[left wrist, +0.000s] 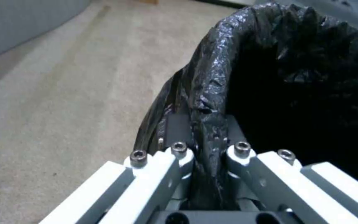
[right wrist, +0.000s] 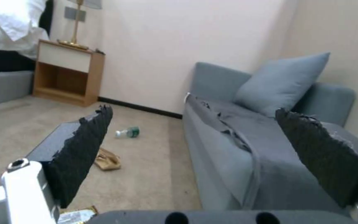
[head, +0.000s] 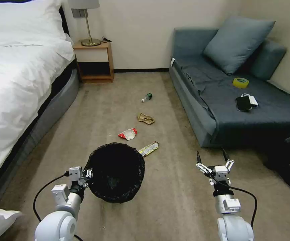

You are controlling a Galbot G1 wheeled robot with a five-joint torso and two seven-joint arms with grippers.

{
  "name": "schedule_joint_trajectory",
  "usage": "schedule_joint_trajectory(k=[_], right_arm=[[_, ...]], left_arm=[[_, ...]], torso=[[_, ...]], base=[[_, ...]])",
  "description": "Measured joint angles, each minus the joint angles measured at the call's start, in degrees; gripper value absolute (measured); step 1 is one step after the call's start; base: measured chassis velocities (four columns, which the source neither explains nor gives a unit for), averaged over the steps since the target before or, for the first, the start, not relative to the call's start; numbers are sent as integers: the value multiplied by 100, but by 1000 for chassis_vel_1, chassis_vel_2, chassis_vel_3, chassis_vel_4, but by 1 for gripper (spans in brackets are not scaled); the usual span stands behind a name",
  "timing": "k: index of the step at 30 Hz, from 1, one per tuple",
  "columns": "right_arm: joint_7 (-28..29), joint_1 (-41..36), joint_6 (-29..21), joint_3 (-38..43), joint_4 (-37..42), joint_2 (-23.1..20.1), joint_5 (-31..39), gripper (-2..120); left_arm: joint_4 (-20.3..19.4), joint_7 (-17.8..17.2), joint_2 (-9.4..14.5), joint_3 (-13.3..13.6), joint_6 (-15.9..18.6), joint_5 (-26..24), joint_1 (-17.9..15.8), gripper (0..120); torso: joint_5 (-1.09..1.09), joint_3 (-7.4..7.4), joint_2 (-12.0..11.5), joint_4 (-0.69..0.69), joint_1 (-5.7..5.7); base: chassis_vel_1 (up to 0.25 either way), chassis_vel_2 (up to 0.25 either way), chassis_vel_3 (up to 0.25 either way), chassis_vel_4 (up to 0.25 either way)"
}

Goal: Pick up the trash bin, then pick up the garbage on the floor and place it into the trash bin.

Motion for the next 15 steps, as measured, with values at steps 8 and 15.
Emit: schedule_joint_trajectory(k=[8, 15], right_arm=[[-203, -33, 42, -90, -2, -129, 90, 100], [-300, -69, 0, -163, 17, -130, 135, 100]], left_arm=[[-152, 119, -281, -564, -528, -74, 237, 4], [-193, -70, -420, -585, -741, -40, 241, 4]], torso=[[0, 0, 0, 0, 0], [0, 0, 0, 0, 0]], base=[[0, 0, 0, 0], [0, 0, 0, 0]])
